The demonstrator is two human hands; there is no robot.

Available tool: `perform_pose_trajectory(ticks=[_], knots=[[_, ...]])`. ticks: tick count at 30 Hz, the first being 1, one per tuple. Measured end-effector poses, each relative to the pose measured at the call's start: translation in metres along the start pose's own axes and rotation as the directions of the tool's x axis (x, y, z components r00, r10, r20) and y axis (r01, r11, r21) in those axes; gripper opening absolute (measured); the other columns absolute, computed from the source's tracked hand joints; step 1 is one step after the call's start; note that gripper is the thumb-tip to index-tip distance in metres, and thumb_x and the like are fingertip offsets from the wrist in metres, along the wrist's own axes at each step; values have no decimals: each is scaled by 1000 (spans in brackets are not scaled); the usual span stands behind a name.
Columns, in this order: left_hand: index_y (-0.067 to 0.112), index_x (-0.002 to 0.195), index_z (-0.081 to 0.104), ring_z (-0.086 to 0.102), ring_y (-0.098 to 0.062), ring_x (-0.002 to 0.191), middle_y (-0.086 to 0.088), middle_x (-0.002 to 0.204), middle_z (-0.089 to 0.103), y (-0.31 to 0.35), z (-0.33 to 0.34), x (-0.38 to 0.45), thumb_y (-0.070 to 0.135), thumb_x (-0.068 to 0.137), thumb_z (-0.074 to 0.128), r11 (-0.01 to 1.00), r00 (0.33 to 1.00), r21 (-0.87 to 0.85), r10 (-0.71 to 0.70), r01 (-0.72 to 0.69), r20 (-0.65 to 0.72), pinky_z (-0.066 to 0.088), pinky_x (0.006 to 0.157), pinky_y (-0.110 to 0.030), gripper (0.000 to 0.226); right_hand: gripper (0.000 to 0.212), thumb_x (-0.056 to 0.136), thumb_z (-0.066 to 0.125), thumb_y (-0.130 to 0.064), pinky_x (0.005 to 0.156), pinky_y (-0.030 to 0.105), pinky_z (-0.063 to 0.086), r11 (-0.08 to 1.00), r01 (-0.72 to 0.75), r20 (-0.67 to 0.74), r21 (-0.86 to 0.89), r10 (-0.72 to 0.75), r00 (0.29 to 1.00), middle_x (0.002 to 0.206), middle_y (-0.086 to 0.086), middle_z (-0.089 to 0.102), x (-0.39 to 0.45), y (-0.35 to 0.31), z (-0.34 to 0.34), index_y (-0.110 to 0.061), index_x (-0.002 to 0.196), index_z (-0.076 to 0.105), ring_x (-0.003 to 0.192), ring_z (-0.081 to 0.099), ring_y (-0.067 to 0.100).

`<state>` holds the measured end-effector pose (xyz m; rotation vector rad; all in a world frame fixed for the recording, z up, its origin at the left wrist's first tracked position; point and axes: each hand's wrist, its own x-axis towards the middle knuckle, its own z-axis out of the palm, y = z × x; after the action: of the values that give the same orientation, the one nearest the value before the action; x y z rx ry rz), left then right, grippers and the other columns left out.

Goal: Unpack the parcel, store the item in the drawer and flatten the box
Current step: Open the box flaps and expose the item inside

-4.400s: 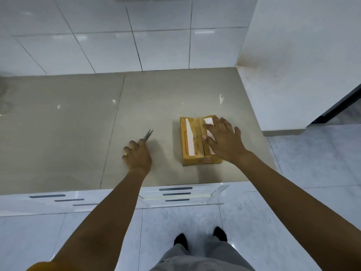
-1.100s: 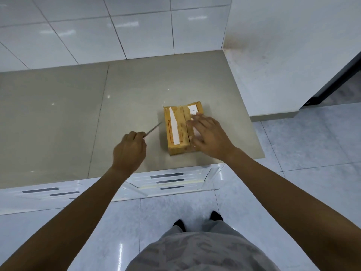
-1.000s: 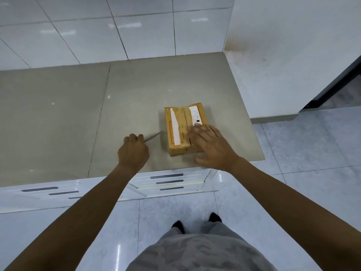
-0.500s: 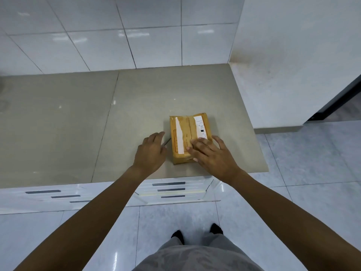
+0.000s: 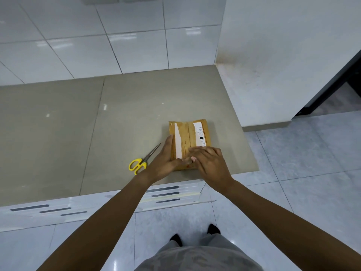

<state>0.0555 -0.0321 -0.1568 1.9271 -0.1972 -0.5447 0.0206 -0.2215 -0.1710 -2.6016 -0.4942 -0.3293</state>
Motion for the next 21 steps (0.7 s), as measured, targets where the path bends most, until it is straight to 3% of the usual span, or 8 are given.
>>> perform_pose_trajectory(ticks=[2,5,6,8,11,16,18,21], knots=[[33,152,-1,30,-6,136,12,155,21,2,-3,8,42,93,53,997,999,-73,-38,39,10,32,102,-24,81,32,100,40,-28,87,33,39,992,-110,-38,53,113,993,114,6,70,4,-1,-1,-14,112,67,108,61,25],[36,151,3,30,-16,140,15,150,26,7,-5,10,19,97,44,986,999,-163,-34,29,-31,38,94,-16,71,35,101,35,-31,81,35,42,949,-269,-56,167,281,958,107,10,71,16,-6,-5,-14,112,64,93,64,26],[37,151,3,29,-16,140,17,149,25,10,-2,9,23,92,49,996,998,-86,-8,2,-61,40,94,-15,76,36,101,34,-33,82,35,44,930,-308,-48,201,324,945,105,9,71,20,-8,-6,-15,114,63,90,64,25],[33,151,0,19,-20,146,9,158,16,12,6,12,44,84,59,979,990,202,42,-14,-134,36,110,-38,90,36,102,35,-33,85,39,49,888,-376,-37,266,399,916,99,7,72,25,-10,-7,-16,114,63,84,66,24],[25,151,-16,-2,-26,149,-4,163,-9,9,19,20,70,71,65,878,980,456,-66,147,-190,13,114,-64,122,38,101,35,-37,84,47,53,806,-449,1,386,486,874,99,6,72,30,-14,-6,-17,114,64,82,66,23],[28,144,-31,-17,-27,147,-3,159,-25,1,22,30,92,62,33,745,985,652,-46,144,-165,3,107,-74,123,38,99,36,-40,86,50,54,740,-484,33,467,533,846,109,7,69,31,-18,-9,-17,113,63,93,64,23],[29,143,-33,-18,-26,147,-3,159,-25,-3,20,33,102,46,15,728,987,670,-56,143,-150,2,106,-75,130,34,100,37,-38,77,39,59,659,-490,21,571,584,811,102,5,71,35,-20,-13,-17,109,62,90,66,14],[32,144,-29,-18,-25,147,-1,159,-25,-5,19,37,105,41,14,709,989,692,-63,141,-136,-1,106,-74,134,29,102,37,-29,68,10,49,554,-467,-59,690,686,726,90,-2,74,49,-18,-27,-18,100,63,82,64,-4]])
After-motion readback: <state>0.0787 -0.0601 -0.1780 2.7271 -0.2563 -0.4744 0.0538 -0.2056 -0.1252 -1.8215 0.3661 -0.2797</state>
